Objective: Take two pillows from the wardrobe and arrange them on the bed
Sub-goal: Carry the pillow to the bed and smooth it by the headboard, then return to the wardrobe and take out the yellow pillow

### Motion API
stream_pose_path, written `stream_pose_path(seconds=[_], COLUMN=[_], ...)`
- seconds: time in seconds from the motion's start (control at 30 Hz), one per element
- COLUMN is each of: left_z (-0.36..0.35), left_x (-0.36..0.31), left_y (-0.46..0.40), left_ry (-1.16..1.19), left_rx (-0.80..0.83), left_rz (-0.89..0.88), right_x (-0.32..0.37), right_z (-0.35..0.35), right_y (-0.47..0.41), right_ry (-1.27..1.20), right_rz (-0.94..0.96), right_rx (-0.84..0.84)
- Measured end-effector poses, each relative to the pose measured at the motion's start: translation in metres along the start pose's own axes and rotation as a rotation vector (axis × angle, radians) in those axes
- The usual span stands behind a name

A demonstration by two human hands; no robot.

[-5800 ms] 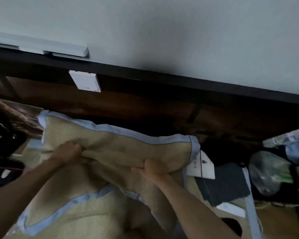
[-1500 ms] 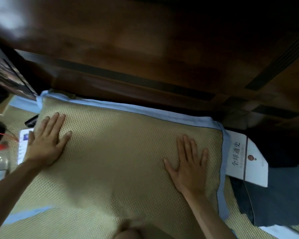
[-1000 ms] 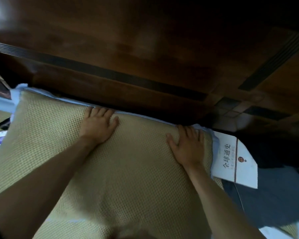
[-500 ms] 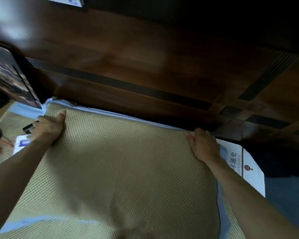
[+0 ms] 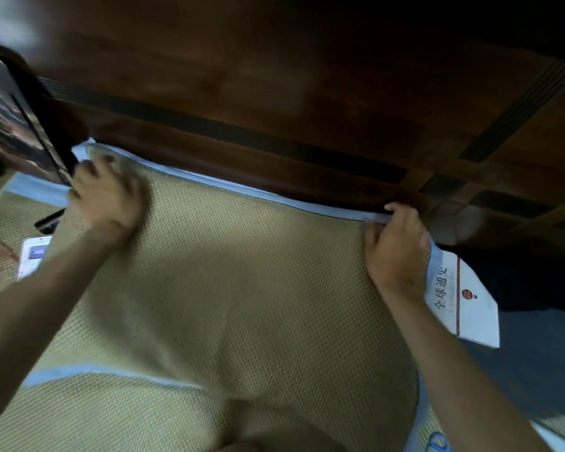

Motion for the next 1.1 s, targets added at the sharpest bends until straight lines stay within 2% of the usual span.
stream_pose_path(seconds=[0.03,0.07,0.13,0.2,0.27,0.37,0.53,0.67,0.73,0.8,0.87,0.93,1.1], left_z=[-0.014,-0.032,-0.083,-0.106,-0.101,-0.075,-0.046,-0.048,-0.053,-0.056,-0.050,-0.030,0.020], left_x=[-0.016,-0.038,-0.061,-0.052,-0.022,0.032,0.086,0.071,0.046,0.014,-0.015,-0.037,-0.091], left_y=[0.027,0.066,0.149,0.191,0.179,0.135,0.124,0.163,0.203,0.256,0.312,0.356,0.441], left_ry=[-0.080,-0.164,-0.300,-0.346,-0.367,-0.394,-0.234,-0.183,-0.193,-0.175,-0.161,-0.119,-0.115], left_rx=[0.026,0.120,0.222,0.258,0.196,0.121,0.212,0.274,0.378,0.509,0.594,0.603,0.485], left_rz=[-0.155,-0.326,-0.660,-0.792,-0.798,-0.646,-0.355,-0.163,-0.211,-0.347,-0.510,-0.646,-0.900], right_x=[0.021,0.047,0.095,0.109,0.084,0.014,-0.079,-0.076,-0.050,-0.027,-0.027,-0.052,-0.168], right_z=[-0.008,-0.024,-0.070,-0.103,-0.104,-0.080,-0.056,-0.047,-0.042,-0.042,-0.021,0.024,0.170], right_y=[0.022,0.048,0.105,0.141,0.144,0.145,0.176,0.189,0.216,0.256,0.292,0.313,0.391], right_ry=[-0.027,-0.035,0.025,0.148,0.209,0.237,0.224,0.137,0.108,0.114,0.128,0.078,0.017], right_rz=[0.016,0.062,0.212,0.291,0.321,0.282,0.026,-0.085,0.001,0.086,0.044,-0.045,-0.250], right_rx=[0.023,0.086,0.266,0.349,0.308,0.255,0.354,0.372,0.370,0.461,0.478,0.369,0.144])
Point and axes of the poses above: each hand's wrist, its own y-axis away from the middle knuckle, its own z-axis out of the back of the hand, x = y × z, the point moved 6 cm from there along -y, towards the middle knuckle, and after that the axes turned 7 degrees about x, right-handed, at the moved point
